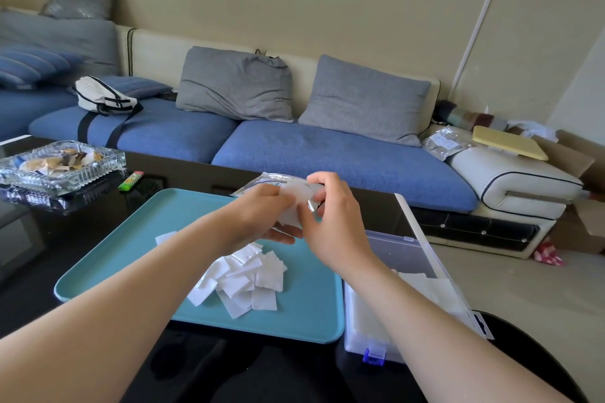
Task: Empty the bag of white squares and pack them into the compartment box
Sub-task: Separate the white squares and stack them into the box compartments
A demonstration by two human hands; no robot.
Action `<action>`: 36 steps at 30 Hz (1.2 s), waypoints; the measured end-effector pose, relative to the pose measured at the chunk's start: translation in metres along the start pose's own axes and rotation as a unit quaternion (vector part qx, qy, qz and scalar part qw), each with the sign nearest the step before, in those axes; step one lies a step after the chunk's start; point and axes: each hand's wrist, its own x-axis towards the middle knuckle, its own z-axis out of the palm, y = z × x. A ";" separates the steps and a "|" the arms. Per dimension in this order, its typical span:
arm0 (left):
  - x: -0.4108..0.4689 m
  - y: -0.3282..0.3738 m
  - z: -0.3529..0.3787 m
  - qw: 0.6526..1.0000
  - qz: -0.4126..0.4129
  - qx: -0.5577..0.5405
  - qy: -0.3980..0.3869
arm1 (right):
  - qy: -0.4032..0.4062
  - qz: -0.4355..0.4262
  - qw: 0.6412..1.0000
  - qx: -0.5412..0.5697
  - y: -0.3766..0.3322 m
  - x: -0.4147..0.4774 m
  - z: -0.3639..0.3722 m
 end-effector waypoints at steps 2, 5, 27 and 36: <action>0.002 0.000 -0.001 0.999 -0.006 -0.048 0.003 | -0.021 -0.021 0.999 -0.038 -0.003 -0.001 0.001; 0.002 0.000 -0.001 0.997 -0.023 -0.079 -0.007 | -0.056 -0.038 0.996 -0.066 -0.007 -0.003 0.003; -0.009 0.007 -0.005 0.993 -0.058 -0.065 -0.076 | -0.042 -0.129 0.988 -0.069 -0.009 -0.002 0.005; -0.014 0.011 -0.002 0.988 -0.043 -0.065 -0.134 | -0.069 -0.135 0.979 -0.136 -0.007 -0.001 -0.002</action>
